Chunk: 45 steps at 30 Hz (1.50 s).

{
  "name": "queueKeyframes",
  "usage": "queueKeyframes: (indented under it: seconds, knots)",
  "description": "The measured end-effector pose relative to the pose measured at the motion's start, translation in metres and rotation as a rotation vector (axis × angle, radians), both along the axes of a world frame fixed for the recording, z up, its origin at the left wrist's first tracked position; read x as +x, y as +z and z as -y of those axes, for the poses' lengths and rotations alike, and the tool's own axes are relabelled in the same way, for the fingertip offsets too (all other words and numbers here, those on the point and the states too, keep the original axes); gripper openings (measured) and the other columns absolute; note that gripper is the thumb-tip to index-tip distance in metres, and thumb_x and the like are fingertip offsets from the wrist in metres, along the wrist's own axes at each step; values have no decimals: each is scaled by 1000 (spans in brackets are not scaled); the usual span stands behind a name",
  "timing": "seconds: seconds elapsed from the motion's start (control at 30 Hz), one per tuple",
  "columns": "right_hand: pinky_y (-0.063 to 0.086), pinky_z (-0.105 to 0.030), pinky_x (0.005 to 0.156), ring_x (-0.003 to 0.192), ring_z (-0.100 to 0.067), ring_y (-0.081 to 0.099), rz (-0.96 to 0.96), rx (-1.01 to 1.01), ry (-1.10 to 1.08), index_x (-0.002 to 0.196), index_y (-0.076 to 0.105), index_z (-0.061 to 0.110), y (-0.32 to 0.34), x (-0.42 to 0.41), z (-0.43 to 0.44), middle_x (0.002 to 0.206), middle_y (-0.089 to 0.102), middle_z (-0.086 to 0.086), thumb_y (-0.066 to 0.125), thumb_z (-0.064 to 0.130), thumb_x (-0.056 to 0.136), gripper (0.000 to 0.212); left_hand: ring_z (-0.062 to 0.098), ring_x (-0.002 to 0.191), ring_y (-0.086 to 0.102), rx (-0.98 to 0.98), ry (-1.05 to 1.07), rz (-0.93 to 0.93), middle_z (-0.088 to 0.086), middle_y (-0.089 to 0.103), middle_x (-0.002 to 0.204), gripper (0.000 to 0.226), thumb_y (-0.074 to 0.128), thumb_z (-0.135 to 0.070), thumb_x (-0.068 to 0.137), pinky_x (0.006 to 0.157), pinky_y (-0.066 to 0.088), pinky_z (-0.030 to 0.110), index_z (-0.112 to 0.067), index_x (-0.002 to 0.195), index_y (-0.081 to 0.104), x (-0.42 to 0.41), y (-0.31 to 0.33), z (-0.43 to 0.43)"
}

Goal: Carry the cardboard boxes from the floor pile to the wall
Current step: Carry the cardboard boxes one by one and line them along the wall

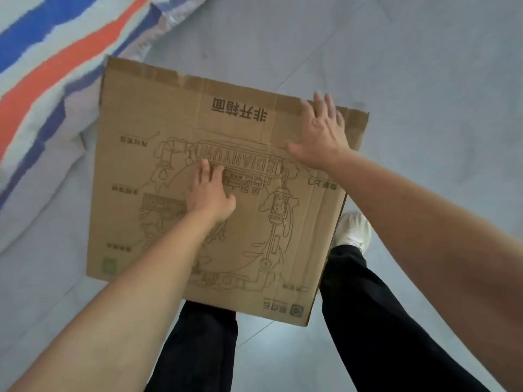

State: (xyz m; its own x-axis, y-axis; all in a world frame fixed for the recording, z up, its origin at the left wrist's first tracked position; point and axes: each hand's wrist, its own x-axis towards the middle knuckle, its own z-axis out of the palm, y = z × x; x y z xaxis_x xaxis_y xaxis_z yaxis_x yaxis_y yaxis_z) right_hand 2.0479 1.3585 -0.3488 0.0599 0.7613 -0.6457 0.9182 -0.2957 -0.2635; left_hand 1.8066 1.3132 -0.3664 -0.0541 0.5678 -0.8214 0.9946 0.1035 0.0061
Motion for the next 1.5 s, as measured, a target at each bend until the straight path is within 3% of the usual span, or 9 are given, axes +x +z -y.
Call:
queueKeyframes:
  seconds: [0.1,0.2,0.37,0.6,0.7,0.8,0.9,1.2,1.5]
  knots:
    - [-7,-56,123,153,-36,-17,91,-44,17,159,-15,15,-29,2,-15,167,-13,-17,63,55,86,114,28,152,-4,89,-32,29,1,-14,165,80,58,-38,92,118,20,55,-26,155,11,-7,-9,15]
    - [0,-61,121,151,-38,13,124,-86,-8,158,-17,15,-32,8,-21,160,18,-19,72,63,76,130,33,150,6,144,-62,39,5,-4,166,75,57,-37,91,117,25,56,-22,154,18,-6,-10,16]
    - [24,-48,113,128,-36,40,125,135,-122,142,42,15,6,0,2,134,45,-16,67,73,74,93,33,143,28,380,-41,-42,12,28,157,68,58,-37,90,117,19,61,-14,148,30,-10,19,8]
    - [43,-35,69,83,-23,58,58,17,35,105,55,18,102,-25,31,91,59,0,55,88,72,77,32,150,-15,431,-378,-30,11,-17,163,120,77,-13,73,119,-3,60,-28,156,-9,-11,103,-77]
    - [41,-33,68,81,-20,55,57,-34,150,95,54,22,133,-42,34,80,52,6,59,88,68,71,32,142,34,259,-573,-65,12,48,145,82,76,-21,77,118,6,63,-26,147,35,-16,139,-102]
    - [52,-34,73,85,-21,62,67,-141,140,98,65,25,156,-56,33,84,63,4,72,81,63,66,29,92,62,253,-631,-78,2,66,92,22,67,-20,85,91,48,45,-25,106,64,-25,176,-97]
    - [54,-33,75,89,-24,65,59,-117,139,106,70,25,182,-80,46,92,68,2,80,49,72,43,24,75,56,277,-666,-106,0,57,74,9,65,-15,87,69,42,35,-23,86,62,-44,211,-74]
    - [56,-39,83,109,-29,66,33,-137,519,138,61,25,334,-186,96,123,68,-6,49,1,96,50,20,75,60,310,-508,-130,-4,62,77,18,65,-7,84,63,40,33,-25,82,66,-140,362,36]
    - [55,-38,85,110,-26,65,130,348,924,140,56,34,513,-253,129,125,67,-2,50,2,97,54,24,97,60,627,-130,-302,4,60,102,27,61,-15,91,75,45,35,-23,116,67,-197,535,159]
